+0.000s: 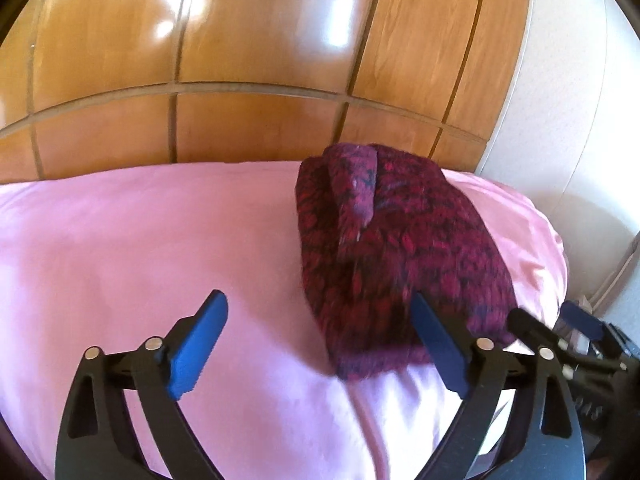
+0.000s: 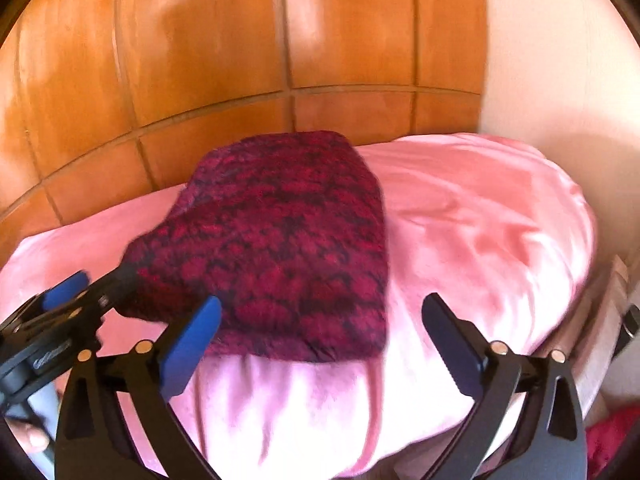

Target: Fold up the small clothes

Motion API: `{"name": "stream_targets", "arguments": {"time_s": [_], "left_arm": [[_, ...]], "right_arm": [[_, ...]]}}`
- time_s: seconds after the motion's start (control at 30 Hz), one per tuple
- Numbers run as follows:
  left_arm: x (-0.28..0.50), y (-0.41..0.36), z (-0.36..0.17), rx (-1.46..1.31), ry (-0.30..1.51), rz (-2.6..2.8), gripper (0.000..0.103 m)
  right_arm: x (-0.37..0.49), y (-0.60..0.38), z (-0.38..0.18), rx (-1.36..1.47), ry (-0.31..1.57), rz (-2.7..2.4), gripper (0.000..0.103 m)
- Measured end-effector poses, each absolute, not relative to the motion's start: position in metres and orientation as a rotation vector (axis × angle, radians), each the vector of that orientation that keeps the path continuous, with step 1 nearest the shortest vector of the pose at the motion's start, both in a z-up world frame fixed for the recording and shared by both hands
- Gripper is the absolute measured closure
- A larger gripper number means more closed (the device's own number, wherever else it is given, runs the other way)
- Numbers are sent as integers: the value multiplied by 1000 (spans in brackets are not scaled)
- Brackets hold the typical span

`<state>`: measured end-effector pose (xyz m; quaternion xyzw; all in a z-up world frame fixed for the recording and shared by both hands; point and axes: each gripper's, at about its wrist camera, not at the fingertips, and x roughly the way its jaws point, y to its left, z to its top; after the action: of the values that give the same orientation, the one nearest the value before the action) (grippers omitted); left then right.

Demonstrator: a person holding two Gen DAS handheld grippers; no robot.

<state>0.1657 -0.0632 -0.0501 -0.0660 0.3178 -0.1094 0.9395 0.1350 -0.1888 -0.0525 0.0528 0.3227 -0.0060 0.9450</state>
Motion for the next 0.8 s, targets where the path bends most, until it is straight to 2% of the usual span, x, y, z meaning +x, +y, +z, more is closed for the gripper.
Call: {"name": "stream_targets", "arguments": {"time_s": [0.1, 0.8], "left_arm": [[147, -62, -55, -116, 635, -196, 4], [126, -83, -49, -36, 600, -120, 4]], "right_arm": [[130, -192, -57, 108, 676, -61, 2], [118, -196, -56, 84, 639, -153, 2]]}}
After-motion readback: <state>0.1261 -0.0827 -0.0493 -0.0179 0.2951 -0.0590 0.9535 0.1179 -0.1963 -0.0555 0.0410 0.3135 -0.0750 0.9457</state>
